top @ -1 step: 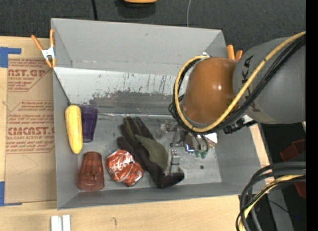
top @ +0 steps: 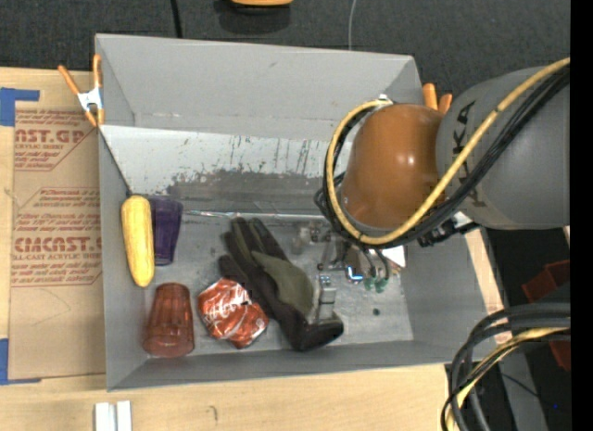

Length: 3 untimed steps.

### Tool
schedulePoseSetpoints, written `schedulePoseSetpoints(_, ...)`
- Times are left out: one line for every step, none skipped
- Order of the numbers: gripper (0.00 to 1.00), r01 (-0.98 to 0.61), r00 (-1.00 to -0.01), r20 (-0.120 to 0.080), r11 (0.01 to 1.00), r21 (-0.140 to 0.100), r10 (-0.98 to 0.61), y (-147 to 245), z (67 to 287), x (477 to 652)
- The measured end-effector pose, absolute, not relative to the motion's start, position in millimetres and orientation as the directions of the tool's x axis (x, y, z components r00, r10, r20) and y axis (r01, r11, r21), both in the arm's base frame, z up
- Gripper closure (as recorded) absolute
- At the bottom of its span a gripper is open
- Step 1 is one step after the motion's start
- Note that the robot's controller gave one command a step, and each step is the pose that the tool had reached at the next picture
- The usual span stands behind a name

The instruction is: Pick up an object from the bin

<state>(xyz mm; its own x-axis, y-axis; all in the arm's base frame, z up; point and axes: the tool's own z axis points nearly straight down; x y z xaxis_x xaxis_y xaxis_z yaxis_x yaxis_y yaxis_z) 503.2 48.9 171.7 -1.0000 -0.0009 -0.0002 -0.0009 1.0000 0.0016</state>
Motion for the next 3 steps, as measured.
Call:
schedulePoseSetpoints(0.00,0.002,-1.000,-0.007,1.000,0.002,0.002,31,120,494.6)
schedulePoseSetpoints(1.00,0.050,-0.999,-0.004,0.999,0.003,0.050,19,73,509.7)
schedulePoseSetpoints(1.00,0.050,-0.999,-0.004,0.999,0.003,0.050,19,73,509.7)
